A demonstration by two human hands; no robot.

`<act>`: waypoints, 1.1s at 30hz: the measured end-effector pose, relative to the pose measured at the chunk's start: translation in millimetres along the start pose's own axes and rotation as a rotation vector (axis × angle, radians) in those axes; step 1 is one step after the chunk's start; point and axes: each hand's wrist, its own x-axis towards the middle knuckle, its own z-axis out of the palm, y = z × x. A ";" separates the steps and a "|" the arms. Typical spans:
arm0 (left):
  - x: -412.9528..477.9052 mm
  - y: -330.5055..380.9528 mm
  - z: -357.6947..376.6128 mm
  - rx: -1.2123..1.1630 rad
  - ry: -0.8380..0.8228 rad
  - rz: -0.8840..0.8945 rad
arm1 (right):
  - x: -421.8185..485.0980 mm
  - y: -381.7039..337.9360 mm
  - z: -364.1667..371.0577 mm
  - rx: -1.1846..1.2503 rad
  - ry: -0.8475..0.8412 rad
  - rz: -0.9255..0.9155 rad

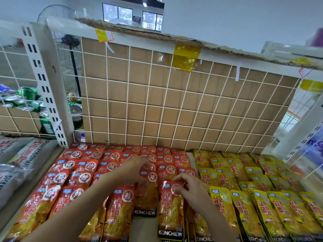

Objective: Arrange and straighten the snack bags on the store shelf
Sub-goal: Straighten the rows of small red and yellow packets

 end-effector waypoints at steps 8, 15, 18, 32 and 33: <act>-0.2 -8.9 1.4 -0.018 0.024 0.035 | 12.6 -19.3 8.2 0.058 0.007 -0.044; -6.7 -15.8 2.4 -0.031 0.098 0.081 | 18.1 -37.7 32.2 -0.026 -0.090 -0.085; -9.8 -19.1 1.4 -0.076 0.176 0.081 | 17.6 -42.9 40.0 -0.061 -0.096 -0.082; -13.7 -29.1 2.5 0.033 0.153 0.040 | 17.1 -39.1 48.6 -0.230 -0.060 -0.078; -13.5 -29.0 3.2 0.037 0.143 0.045 | 17.0 -38.9 49.0 -0.233 -0.055 -0.076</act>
